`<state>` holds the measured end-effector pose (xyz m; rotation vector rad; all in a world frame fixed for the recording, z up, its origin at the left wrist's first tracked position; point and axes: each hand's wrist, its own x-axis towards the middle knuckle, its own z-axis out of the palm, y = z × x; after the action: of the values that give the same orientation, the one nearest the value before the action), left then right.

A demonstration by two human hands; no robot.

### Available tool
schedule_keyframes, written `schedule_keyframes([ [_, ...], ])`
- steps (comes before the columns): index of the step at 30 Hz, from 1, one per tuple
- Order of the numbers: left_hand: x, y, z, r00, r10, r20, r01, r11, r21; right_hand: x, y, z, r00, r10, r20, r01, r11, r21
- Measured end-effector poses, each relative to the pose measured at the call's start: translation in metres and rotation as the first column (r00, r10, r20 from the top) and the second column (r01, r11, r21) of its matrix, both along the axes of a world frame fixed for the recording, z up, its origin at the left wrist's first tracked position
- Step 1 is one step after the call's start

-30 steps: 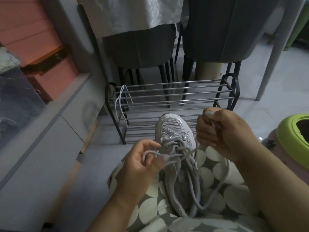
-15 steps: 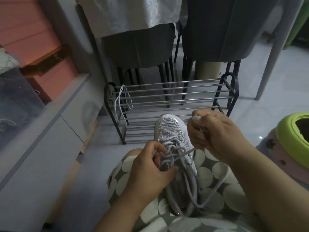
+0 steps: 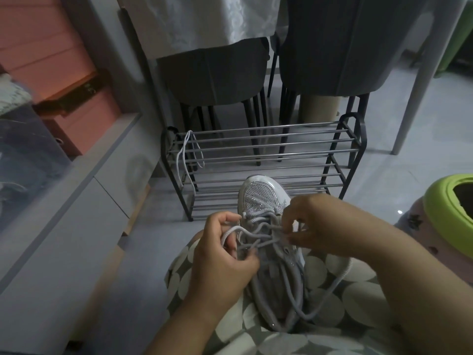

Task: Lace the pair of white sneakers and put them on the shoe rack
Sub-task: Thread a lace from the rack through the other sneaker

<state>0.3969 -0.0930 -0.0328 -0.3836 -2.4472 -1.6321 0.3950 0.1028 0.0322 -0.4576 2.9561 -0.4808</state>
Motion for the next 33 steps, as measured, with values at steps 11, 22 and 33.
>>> schedule_keyframes([
  [11, 0.000, 0.002, -0.001, 0.999, 0.045, 0.013, -0.045, 0.999, 0.016, -0.003, 0.025, -0.001, 0.984, 0.101, 0.148, -0.006, 0.842, -0.540],
  [22, -0.002, 0.000, -0.003, 0.994, 0.065, 0.085, -0.069, 0.997, 0.037, -0.011, 0.022, -0.001, 0.924, 0.249, 0.291, 0.334, -0.154, -0.930],
  [33, -0.001, 0.001, 0.001, 0.995, 0.025, 0.094, -0.032, 0.997, 0.066, 0.008, 0.002, 0.004, 0.987, 0.038, 0.155, -0.037, 0.999, -0.010],
])
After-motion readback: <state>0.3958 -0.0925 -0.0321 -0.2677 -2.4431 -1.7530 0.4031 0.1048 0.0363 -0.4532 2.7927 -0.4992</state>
